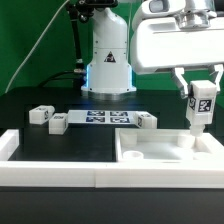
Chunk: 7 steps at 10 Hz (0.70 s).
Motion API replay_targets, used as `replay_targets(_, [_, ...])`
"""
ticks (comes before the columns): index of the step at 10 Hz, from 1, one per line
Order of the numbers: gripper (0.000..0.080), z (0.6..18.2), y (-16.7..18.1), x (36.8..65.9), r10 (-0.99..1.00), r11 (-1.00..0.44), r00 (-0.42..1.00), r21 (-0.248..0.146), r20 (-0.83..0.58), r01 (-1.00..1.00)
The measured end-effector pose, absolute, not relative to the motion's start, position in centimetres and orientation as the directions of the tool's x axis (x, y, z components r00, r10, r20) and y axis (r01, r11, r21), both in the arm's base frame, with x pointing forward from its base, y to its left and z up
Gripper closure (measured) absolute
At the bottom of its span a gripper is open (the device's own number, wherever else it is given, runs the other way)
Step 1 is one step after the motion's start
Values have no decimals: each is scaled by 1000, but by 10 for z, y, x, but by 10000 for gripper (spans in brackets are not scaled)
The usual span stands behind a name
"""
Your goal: Assemble one leg
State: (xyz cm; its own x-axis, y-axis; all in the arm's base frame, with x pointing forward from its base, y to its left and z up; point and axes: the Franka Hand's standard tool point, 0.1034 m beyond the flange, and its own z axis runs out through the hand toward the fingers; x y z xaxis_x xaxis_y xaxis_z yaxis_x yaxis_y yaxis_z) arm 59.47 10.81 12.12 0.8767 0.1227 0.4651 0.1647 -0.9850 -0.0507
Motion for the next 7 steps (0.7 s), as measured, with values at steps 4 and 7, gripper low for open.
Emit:
replay_targets(4, [509, 114, 105, 595, 125, -986, 830, -22, 544, 164])
replay_targets(7, [509, 103, 108, 612, 130, -985, 843, -30, 522, 171])
